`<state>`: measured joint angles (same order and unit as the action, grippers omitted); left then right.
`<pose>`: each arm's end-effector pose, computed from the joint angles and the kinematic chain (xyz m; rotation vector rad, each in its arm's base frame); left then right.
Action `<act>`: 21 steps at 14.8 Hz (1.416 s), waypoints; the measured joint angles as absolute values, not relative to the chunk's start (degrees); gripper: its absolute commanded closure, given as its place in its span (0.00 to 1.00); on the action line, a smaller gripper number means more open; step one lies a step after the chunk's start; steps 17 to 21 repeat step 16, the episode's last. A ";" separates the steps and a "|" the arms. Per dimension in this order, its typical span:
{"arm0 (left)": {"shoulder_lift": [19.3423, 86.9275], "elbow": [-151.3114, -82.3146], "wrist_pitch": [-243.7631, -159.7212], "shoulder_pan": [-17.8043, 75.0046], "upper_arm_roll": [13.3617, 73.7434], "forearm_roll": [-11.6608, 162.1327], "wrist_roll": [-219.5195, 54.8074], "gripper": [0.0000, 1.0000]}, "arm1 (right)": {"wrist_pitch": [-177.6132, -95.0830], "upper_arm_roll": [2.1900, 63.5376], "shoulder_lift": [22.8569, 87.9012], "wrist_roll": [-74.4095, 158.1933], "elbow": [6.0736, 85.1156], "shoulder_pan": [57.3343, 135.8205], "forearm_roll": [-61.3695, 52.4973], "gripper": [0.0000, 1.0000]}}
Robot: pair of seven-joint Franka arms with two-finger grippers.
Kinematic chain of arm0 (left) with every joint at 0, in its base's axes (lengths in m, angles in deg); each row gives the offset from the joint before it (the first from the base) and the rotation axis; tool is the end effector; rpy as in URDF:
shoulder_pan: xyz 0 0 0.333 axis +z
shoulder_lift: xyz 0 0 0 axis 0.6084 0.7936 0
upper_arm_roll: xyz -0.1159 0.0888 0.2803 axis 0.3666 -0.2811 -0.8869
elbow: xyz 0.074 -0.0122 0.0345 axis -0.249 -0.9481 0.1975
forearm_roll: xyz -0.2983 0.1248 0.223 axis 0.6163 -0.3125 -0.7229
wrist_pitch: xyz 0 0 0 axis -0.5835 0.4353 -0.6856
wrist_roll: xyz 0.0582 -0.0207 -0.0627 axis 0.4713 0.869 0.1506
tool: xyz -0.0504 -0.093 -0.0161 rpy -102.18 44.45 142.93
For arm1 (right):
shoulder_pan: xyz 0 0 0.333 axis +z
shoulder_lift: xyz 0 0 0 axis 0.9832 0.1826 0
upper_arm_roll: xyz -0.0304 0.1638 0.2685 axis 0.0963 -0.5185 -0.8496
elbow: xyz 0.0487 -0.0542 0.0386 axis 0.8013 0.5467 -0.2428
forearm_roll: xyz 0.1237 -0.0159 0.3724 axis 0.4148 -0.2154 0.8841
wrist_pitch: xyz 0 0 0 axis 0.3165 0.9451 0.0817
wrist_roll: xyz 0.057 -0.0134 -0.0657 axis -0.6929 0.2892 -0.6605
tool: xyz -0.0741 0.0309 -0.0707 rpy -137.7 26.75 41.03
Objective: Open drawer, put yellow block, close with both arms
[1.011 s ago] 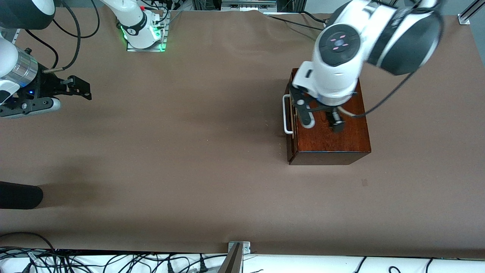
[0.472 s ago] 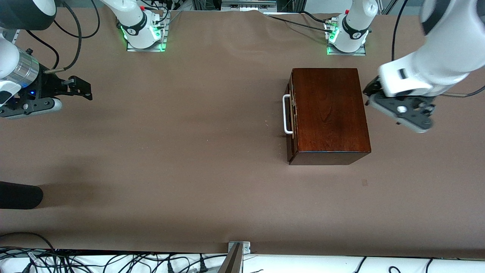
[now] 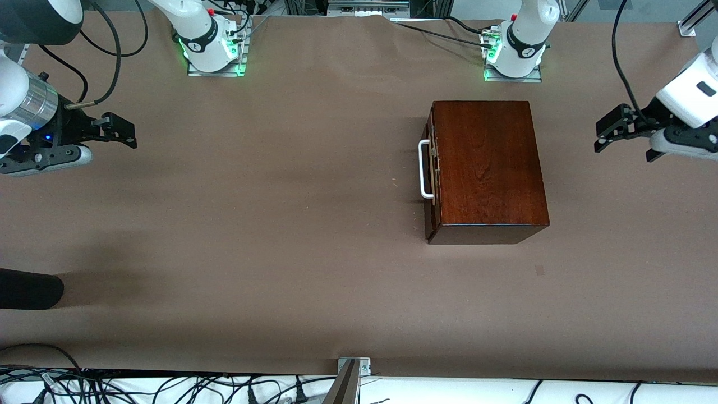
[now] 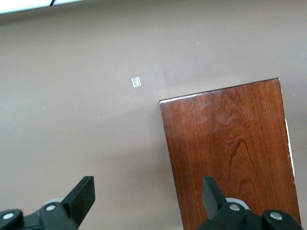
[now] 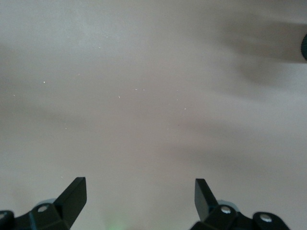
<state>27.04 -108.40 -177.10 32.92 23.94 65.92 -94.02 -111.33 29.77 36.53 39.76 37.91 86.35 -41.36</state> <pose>0.5550 -0.0302 0.6234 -3.1269 0.2296 -0.0440 0.5741 0.0463 0.5698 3.1208 0.3191 -0.1492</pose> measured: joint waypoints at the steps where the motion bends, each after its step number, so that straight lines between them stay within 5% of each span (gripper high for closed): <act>1: 26.36 -109.08 -175.88 32.92 23.64 65.92 -92.77 0.00 | -111.34 29.77 36.53 39.76 37.91 86.35 -41.36 0.00; 21: 25.98 -110.84 -174.20 32.19 23.49 65.36 -86.91 0.00 | -111.34 29.77 36.56 39.76 37.91 86.35 -41.36 0.00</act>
